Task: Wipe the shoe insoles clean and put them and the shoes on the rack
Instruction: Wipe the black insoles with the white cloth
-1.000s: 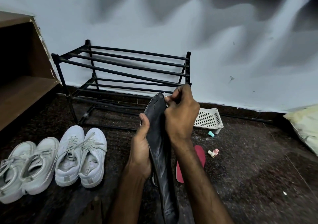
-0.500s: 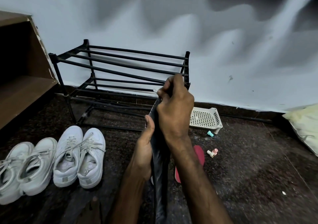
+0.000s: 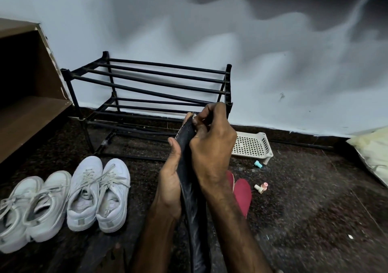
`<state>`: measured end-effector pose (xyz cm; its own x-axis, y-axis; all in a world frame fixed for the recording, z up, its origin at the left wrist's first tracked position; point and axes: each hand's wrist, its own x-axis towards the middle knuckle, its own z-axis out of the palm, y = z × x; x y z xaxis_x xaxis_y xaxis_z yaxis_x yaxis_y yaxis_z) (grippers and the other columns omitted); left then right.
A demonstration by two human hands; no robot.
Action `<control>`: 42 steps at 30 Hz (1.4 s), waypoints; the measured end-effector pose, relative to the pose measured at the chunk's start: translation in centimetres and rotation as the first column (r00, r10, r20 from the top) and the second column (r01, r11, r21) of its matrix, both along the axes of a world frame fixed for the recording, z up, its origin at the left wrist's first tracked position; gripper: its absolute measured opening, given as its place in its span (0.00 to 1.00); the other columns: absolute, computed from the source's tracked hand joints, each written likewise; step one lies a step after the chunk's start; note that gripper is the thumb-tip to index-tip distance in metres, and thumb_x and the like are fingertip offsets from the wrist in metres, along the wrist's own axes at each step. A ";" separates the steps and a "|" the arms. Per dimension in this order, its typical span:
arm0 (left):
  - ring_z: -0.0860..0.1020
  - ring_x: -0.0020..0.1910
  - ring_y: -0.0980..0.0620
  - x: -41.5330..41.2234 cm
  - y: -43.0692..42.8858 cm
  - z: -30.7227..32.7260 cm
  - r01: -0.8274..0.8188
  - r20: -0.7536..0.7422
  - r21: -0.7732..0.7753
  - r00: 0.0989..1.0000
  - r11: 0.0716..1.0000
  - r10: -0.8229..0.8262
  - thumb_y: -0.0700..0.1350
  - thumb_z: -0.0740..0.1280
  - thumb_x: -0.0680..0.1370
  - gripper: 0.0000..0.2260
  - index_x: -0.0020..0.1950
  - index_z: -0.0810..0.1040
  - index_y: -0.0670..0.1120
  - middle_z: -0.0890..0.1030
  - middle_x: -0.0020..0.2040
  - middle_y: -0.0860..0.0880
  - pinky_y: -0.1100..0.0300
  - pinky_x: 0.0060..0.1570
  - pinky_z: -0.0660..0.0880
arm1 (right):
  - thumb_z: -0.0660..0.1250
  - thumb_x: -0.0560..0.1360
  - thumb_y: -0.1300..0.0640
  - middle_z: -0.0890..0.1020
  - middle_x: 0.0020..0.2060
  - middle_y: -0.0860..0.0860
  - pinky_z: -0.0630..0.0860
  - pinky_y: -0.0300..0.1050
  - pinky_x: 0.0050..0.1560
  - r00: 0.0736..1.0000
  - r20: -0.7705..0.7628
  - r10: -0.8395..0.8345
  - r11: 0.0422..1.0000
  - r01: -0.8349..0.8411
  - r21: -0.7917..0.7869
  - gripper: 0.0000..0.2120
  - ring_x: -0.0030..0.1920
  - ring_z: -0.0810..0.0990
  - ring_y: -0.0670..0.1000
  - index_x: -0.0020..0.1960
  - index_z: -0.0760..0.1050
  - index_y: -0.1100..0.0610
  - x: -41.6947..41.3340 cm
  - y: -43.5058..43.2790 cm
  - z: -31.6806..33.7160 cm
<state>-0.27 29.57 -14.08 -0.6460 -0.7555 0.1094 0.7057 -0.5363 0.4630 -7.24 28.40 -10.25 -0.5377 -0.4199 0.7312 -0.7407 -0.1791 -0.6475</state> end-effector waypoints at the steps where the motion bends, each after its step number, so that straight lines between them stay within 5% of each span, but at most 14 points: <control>1: 0.72 0.69 0.45 0.0 -0.1 0.0 0.003 -0.011 -0.005 1.000 1.000 -0.003 0.60 0.53 0.81 0.30 0.77 0.62 0.43 0.71 0.72 0.41 0.53 0.60 0.76 | 0.66 0.69 0.75 0.78 0.36 0.50 0.78 0.49 0.39 1.000 -0.001 0.010 1.000 -0.010 -0.009 0.15 0.37 0.79 0.52 0.46 0.70 0.57 0.0 0.0 -0.1; 5: 0.66 0.74 0.44 0.0 -0.2 -0.5 0.050 0.036 -0.052 0.998 0.997 -0.048 0.61 0.60 0.79 0.32 0.77 0.63 0.42 0.67 0.74 0.40 0.50 0.71 0.65 | 0.67 0.70 0.74 0.79 0.36 0.50 0.79 0.52 0.41 0.995 0.093 0.043 0.999 -0.042 -0.010 0.17 0.38 0.81 0.51 0.47 0.68 0.54 -0.9 -0.2 -0.5; 12: 0.65 0.74 0.39 0.1 -0.8 -1.9 0.009 0.087 -0.050 0.996 0.999 -0.005 0.62 0.55 0.80 0.34 0.75 0.64 0.37 0.68 0.73 0.35 0.45 0.74 0.59 | 0.64 0.70 0.75 0.78 0.38 0.50 0.78 0.55 0.40 0.991 0.120 -0.055 0.980 0.031 0.196 0.17 0.38 0.79 0.52 0.48 0.68 0.55 -1.0 1.8 -3.2; 16: 0.69 0.70 0.38 -0.8 -0.2 -2.4 0.077 0.051 0.034 0.996 0.996 -0.079 0.64 0.53 0.81 0.34 0.71 0.71 0.38 0.71 0.70 0.36 0.43 0.73 0.61 | 0.68 0.69 0.76 0.78 0.38 0.45 0.73 0.25 0.43 0.973 0.191 -0.129 0.990 0.136 -0.026 0.17 0.38 0.79 0.38 0.48 0.70 0.57 -2.5 3.5 -1.0; 19: 0.74 0.59 0.39 -0.8 -0.5 -3.1 0.075 0.099 0.014 0.992 0.997 -0.076 0.68 0.53 0.79 0.34 0.63 0.80 0.40 0.76 0.61 0.36 0.39 0.69 0.60 | 0.69 0.72 0.73 0.81 0.39 0.50 0.78 0.31 0.43 0.981 0.139 -0.134 0.973 0.157 -0.172 0.12 0.41 0.83 0.44 0.49 0.71 0.62 -3.4 3.9 1.4; 21: 0.72 0.63 0.39 -1.0 -0.5 -2.9 0.088 0.078 0.029 0.993 0.996 -0.090 0.67 0.53 0.80 0.34 0.64 0.79 0.40 0.76 0.63 0.37 0.39 0.72 0.57 | 0.68 0.72 0.72 0.81 0.40 0.51 0.81 0.43 0.43 0.997 0.060 -0.045 0.996 0.050 -0.074 0.12 0.42 0.82 0.50 0.50 0.71 0.59 -3.1 3.5 1.0; 23: 0.74 0.67 0.43 -1.3 -0.3 -2.5 0.081 0.026 0.074 0.996 0.994 -0.083 0.64 0.53 0.81 0.31 0.67 0.77 0.40 0.77 0.65 0.40 0.47 0.69 0.68 | 0.67 0.73 0.70 0.80 0.39 0.51 0.77 0.53 0.42 1.000 -0.009 0.028 0.991 -0.026 0.135 0.12 0.41 0.79 0.53 0.49 0.71 0.56 -2.1 3.1 -0.8; 27: 0.82 0.52 0.47 -0.5 -1.2 -2.6 0.032 0.043 0.083 0.998 0.996 -0.036 0.65 0.61 0.76 0.31 0.53 0.84 0.38 0.84 0.50 0.40 0.53 0.58 0.78 | 0.69 0.71 0.71 0.81 0.41 0.47 0.74 0.41 0.46 0.992 -0.022 0.127 0.968 -0.119 0.219 0.12 0.43 0.79 0.50 0.48 0.77 0.56 1.2 4.9 -4.1; 30: 0.83 0.50 0.43 0.2 -1.4 -1.9 0.122 -0.044 0.116 0.992 0.986 -0.118 0.68 0.54 0.78 0.41 0.56 0.78 0.28 0.81 0.53 0.32 0.51 0.53 0.81 | 0.72 0.70 0.70 0.82 0.43 0.48 0.73 0.35 0.49 0.975 -0.025 0.220 0.951 -0.209 0.227 0.11 0.46 0.80 0.47 0.48 0.81 0.57 1.5 5.2 -4.4; 32: 0.84 0.49 0.42 0.0 -1.1 -1.7 0.059 -0.056 0.134 0.997 0.989 -0.052 0.65 0.53 0.80 0.37 0.54 0.80 0.30 0.82 0.51 0.33 0.54 0.46 0.82 | 0.73 0.71 0.65 0.80 0.43 0.49 0.71 0.36 0.47 0.976 -0.092 0.198 0.949 -0.168 0.266 0.07 0.46 0.78 0.49 0.47 0.83 0.56 0.0 3.9 -3.7; 36: 0.83 0.51 0.47 0.0 -1.4 -1.7 -0.076 0.069 0.120 0.995 0.990 0.068 0.65 0.54 0.79 0.33 0.50 0.85 0.38 0.84 0.50 0.41 0.55 0.52 0.81 | 0.72 0.74 0.55 0.79 0.43 0.49 0.73 0.44 0.43 0.958 -0.250 0.138 0.931 -0.039 0.364 0.04 0.47 0.75 0.52 0.48 0.83 0.54 -0.8 2.7 -3.0; 40: 0.81 0.53 0.44 0.6 -2.2 -1.6 -0.124 0.164 0.140 0.981 0.982 0.100 0.69 0.57 0.75 0.40 0.69 0.73 0.35 0.70 0.71 0.33 0.56 0.51 0.81 | 0.69 0.76 0.56 0.79 0.45 0.48 0.75 0.46 0.40 0.959 -0.219 0.181 0.904 -0.074 0.422 0.03 0.46 0.77 0.51 0.49 0.81 0.53 1.1 5.0 -4.4; 42: 0.76 0.60 0.39 0.9 -2.3 -1.9 -0.158 0.208 0.143 0.970 0.977 0.127 0.71 0.56 0.74 0.41 0.68 0.74 0.37 0.66 0.73 0.33 0.47 0.66 0.72 | 0.70 0.74 0.58 0.80 0.43 0.48 0.74 0.43 0.41 0.960 -0.172 0.221 0.901 -0.134 0.413 0.02 0.44 0.78 0.49 0.46 0.81 0.53 1.8 5.4 -4.7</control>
<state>0.60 27.23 -15.97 -0.5273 -0.8386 -0.1367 0.6837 -0.5143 0.5177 -5.42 33.83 -14.94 -0.2801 -0.7705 0.5726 -0.8465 -0.0830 -0.5259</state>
